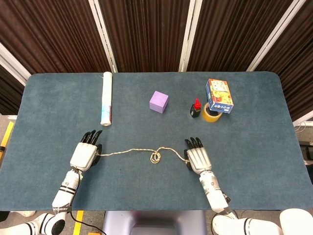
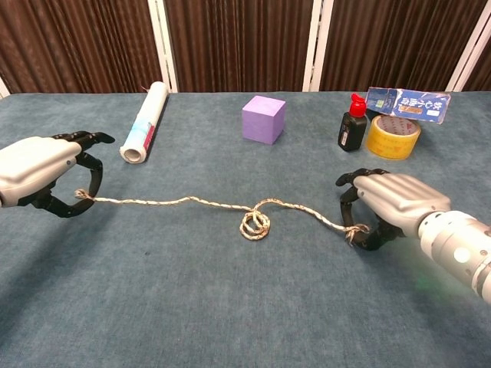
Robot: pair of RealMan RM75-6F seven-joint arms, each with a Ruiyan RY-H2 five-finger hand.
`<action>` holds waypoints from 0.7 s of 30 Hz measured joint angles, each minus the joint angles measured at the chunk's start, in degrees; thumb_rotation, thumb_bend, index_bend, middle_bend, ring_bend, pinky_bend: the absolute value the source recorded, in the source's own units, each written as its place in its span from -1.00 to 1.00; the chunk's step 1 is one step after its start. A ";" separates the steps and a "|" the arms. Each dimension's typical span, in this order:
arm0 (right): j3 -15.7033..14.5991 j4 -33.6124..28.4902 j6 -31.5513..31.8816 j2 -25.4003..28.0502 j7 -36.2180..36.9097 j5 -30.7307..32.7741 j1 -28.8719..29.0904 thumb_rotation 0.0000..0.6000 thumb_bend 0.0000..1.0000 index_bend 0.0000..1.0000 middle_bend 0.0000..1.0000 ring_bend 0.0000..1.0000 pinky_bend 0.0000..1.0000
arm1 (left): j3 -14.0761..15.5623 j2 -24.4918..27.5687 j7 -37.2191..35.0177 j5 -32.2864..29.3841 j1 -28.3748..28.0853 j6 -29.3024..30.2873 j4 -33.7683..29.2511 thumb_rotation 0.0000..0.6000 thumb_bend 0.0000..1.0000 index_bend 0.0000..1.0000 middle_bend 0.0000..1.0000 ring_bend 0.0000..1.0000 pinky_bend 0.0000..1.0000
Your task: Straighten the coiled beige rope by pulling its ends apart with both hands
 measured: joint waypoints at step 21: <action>2.09 -4.24 3.15 14.41 7.04 -0.63 -3.26 1.00 0.37 0.64 -0.58 -0.99 -1.00 | 1.03 2.44 -1.52 1.34 1.50 1.88 2.12 1.00 -0.20 0.21 -0.90 -1.00 -0.75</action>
